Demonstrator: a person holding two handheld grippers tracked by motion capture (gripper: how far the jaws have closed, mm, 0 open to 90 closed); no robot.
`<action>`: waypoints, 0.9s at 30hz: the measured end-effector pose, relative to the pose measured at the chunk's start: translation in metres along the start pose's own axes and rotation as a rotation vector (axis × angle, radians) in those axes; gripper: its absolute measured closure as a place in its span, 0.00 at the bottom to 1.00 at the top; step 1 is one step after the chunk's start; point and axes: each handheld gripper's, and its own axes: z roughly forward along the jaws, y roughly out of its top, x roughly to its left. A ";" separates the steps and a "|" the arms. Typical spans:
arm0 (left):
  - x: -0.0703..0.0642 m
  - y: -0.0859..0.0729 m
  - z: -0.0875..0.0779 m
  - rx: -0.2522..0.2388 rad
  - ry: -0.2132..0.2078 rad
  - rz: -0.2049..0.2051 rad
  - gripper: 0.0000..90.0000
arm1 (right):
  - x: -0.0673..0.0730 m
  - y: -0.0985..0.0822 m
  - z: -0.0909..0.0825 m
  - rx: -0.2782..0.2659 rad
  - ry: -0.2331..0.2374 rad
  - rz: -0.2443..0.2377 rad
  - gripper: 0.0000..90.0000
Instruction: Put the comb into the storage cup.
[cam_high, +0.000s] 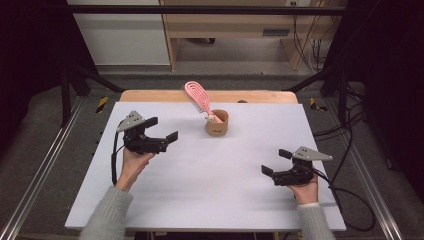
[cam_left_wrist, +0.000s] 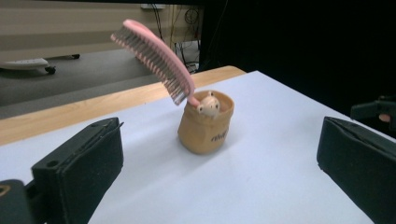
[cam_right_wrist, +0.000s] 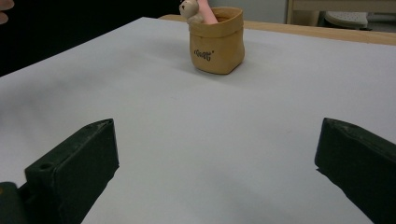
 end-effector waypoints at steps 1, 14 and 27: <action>0.001 -0.003 -0.002 0.007 0.000 0.000 0.00 | 0.000 0.000 0.000 0.000 0.001 0.000 0.00; 0.008 -0.041 -0.025 0.046 0.009 -0.013 0.00 | 0.000 0.000 0.000 0.000 0.001 -0.001 0.00; 0.018 -0.071 -0.044 0.103 0.056 -0.022 0.01 | 0.001 -0.001 0.001 -0.001 0.002 -0.011 0.00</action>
